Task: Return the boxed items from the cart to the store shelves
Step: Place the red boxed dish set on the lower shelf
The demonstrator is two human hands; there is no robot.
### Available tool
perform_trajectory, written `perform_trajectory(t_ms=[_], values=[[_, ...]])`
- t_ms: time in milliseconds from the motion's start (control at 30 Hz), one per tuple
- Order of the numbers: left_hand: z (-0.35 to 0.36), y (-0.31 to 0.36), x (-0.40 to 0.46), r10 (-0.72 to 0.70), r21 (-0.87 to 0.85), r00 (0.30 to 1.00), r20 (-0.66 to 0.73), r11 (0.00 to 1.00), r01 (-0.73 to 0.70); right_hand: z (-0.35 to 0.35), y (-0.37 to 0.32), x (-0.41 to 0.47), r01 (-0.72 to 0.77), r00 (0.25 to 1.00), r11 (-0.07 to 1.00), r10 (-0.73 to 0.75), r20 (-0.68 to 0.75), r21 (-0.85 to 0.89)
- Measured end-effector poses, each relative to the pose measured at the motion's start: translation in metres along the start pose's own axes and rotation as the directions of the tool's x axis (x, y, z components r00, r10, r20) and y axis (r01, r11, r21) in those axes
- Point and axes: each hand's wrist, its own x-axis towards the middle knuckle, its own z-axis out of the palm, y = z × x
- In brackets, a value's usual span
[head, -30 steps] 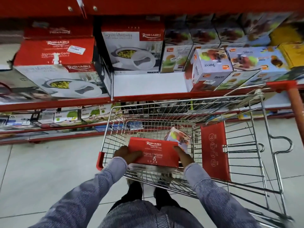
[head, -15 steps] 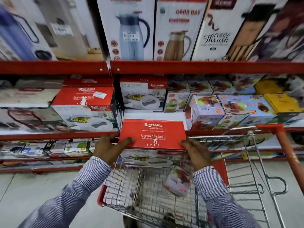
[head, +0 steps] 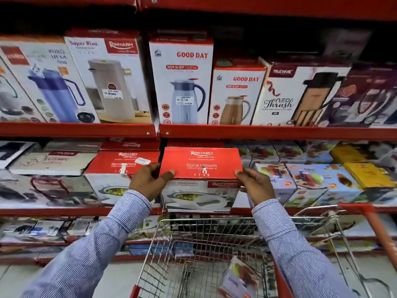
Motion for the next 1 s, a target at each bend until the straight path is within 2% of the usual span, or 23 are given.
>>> perform_trajectory(t_ms=[367, 500, 667, 833, 1000], values=[[0.009, -0.016, 0.037, 0.018, 0.276, 0.999, -0.036, 0.961, -0.007, 0.024, 0.010, 0.040, 0.028, 0.997, 0.992, -0.019, 0.074, -0.124], [0.016, -0.018, 0.042, 0.065, 0.391, 0.996, -0.058, 0.920, -0.037, 0.030, 0.024, 0.053, -0.009, 0.997, 0.984, 0.022, 0.067, -0.177], [0.024, -0.019, 0.046, 0.126, 0.462, 0.989, -0.083, 0.884, -0.074, 0.035, 0.033, 0.056, -0.063, 0.996, 0.984, 0.073, 0.052, -0.168], [0.032, -0.021, 0.045, 0.119, 0.497, 0.988, -0.095, 0.866, -0.056, 0.039, 0.037, 0.056, -0.099, 0.993, 0.983, 0.107, 0.045, -0.154], [0.037, -0.017, 0.041, 0.130, 0.504, 0.985, -0.112, 0.862, -0.056, 0.040, 0.029, 0.060, -0.013, 0.996, 0.956, 0.038, 0.078, -0.294]])
